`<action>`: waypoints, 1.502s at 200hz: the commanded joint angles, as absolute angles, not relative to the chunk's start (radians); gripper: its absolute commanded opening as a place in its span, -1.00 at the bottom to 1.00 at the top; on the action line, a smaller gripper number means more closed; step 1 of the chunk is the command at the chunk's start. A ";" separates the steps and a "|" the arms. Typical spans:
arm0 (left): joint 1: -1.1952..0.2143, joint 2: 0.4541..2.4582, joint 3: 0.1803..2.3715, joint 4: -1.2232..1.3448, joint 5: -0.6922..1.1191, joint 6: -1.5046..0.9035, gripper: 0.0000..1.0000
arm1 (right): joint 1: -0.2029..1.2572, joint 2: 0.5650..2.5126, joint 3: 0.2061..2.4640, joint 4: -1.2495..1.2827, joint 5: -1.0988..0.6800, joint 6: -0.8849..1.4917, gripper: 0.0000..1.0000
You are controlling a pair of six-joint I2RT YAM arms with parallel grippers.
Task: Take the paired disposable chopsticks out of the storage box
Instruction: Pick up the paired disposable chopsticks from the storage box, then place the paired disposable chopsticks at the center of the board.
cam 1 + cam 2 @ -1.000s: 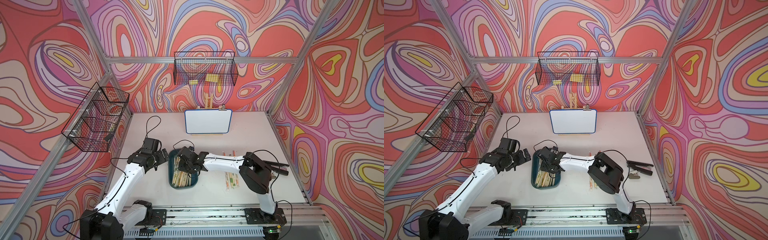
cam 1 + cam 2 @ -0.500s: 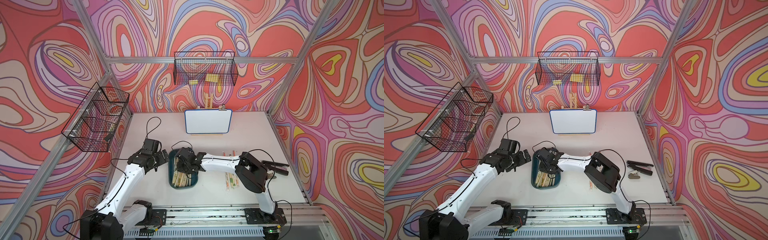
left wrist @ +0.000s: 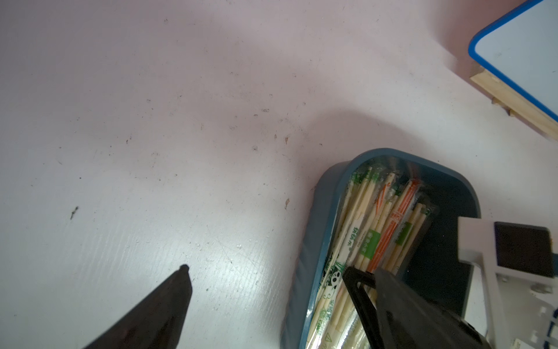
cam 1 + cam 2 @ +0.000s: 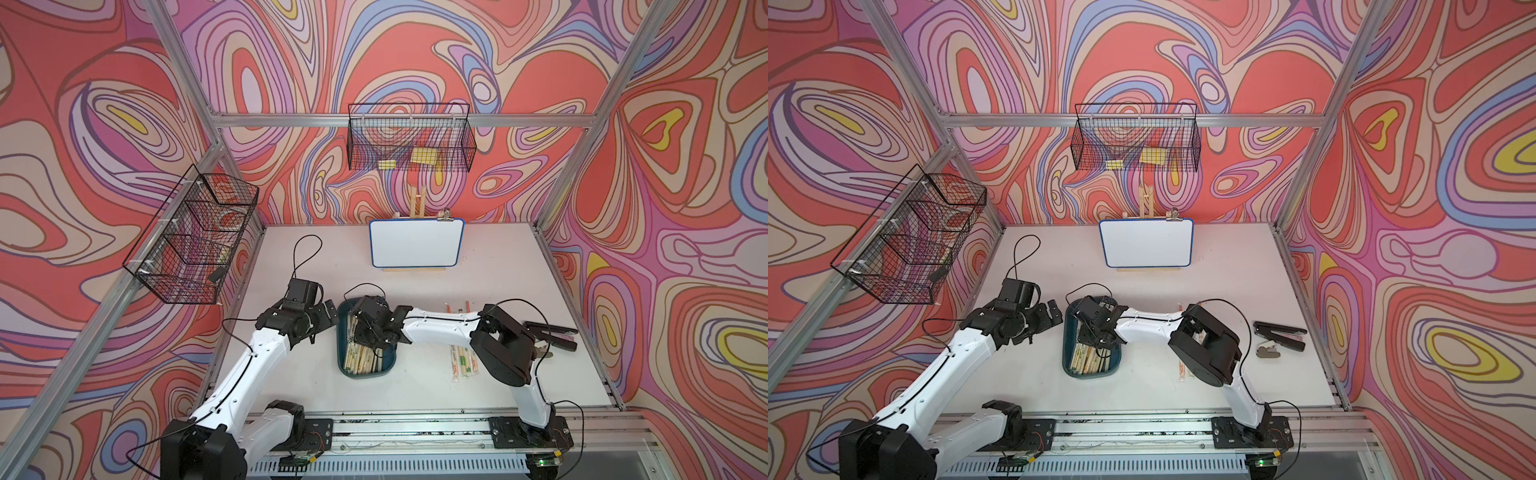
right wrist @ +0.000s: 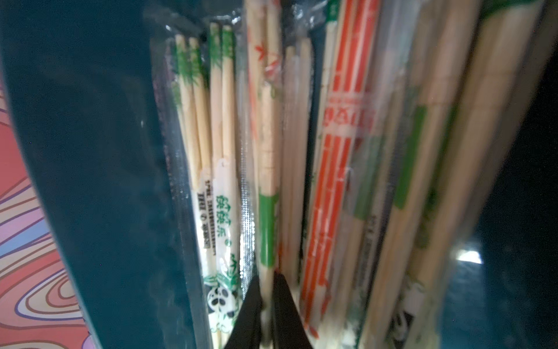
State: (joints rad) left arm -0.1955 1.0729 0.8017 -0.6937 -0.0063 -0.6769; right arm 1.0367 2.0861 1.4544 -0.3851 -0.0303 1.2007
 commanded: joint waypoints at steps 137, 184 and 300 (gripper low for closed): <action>-0.187 1.047 0.825 -0.692 0.160 -0.630 0.99 | 1.039 1.823 1.468 -0.555 0.157 1.014 -0.94; -0.204 1.026 0.795 -0.669 0.243 -0.652 0.99 | 1.010 1.748 1.465 -0.669 0.217 0.885 -0.93; -0.443 1.093 0.888 -0.659 0.133 -0.744 1.00 | 0.928 1.696 1.296 -0.899 0.417 0.827 -0.93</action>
